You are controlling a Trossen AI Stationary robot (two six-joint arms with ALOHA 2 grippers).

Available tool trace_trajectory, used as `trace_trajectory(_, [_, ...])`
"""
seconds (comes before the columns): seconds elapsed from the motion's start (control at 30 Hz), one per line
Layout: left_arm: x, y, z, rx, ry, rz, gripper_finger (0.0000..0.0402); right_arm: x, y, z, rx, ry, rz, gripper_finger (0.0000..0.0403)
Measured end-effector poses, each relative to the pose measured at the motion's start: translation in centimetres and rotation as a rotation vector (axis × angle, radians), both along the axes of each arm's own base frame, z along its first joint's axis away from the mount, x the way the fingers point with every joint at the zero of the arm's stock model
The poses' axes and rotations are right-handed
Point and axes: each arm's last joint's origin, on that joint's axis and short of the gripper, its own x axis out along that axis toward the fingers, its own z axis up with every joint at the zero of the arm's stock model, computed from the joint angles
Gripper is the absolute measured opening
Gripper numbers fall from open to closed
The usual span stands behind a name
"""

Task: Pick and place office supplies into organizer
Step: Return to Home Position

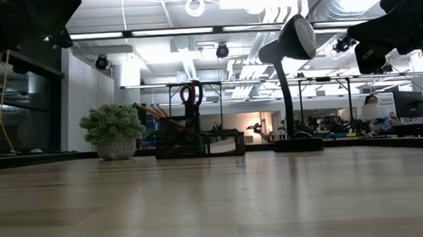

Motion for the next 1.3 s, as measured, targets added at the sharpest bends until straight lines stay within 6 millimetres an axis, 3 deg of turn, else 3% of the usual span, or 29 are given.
trace_trajectory(1.3, [0.00, 0.00, 0.00, 0.000, 0.000, 0.000, 0.0012, 0.00, 0.00, 0.00, 0.000, 0.000, 0.000, 0.0001])
